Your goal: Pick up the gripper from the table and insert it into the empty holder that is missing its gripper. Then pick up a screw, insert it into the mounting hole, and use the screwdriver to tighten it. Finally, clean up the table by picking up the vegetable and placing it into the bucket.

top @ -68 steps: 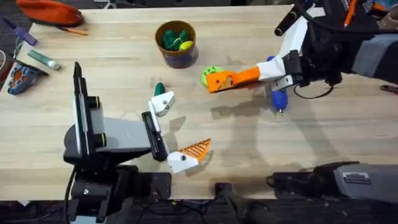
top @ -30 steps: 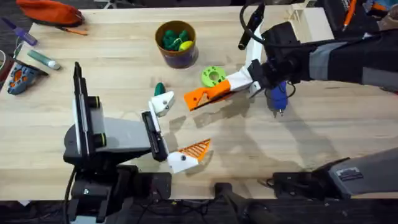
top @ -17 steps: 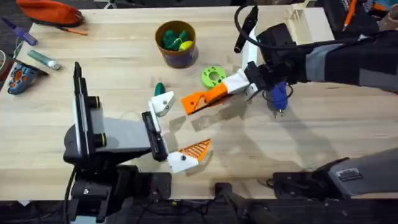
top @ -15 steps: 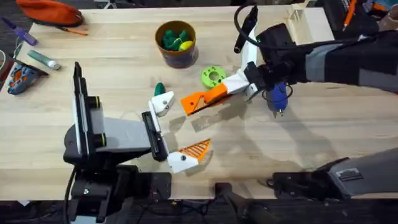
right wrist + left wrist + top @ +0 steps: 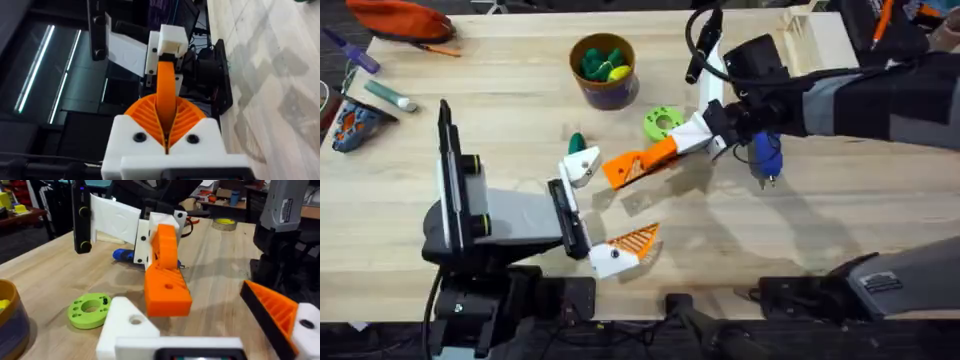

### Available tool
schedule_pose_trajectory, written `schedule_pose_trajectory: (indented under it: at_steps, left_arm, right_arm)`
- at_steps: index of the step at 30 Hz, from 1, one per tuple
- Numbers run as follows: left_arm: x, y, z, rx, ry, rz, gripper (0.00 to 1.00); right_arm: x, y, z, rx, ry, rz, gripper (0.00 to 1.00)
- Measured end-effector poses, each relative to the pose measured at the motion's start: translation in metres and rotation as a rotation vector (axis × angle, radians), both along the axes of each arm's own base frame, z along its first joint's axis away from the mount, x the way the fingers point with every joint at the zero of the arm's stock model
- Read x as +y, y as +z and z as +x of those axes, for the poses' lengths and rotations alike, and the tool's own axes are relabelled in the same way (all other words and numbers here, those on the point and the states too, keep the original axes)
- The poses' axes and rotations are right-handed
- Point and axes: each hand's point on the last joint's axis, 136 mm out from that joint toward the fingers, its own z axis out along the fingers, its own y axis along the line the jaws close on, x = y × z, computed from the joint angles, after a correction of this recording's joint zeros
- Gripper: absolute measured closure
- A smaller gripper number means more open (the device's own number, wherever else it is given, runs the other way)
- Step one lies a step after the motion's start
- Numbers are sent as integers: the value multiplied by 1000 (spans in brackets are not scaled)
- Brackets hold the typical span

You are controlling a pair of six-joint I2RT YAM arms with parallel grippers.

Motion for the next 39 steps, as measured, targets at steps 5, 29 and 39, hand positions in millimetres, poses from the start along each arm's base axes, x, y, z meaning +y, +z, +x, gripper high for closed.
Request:
schedule_pose_trajectory:
  at_steps: [5,29,39]
  left_arm:
    - [0,0,0,0,0,0,14]
    - [0,0,0,0,0,0,15]
    - [0,0,0,0,0,0,15]
  right_arm:
    - [5,-4,2,-3,11,0,988]
    - [10,-6,4,23,21,-9,988]
    - [10,-5,6,3,22,0,988]
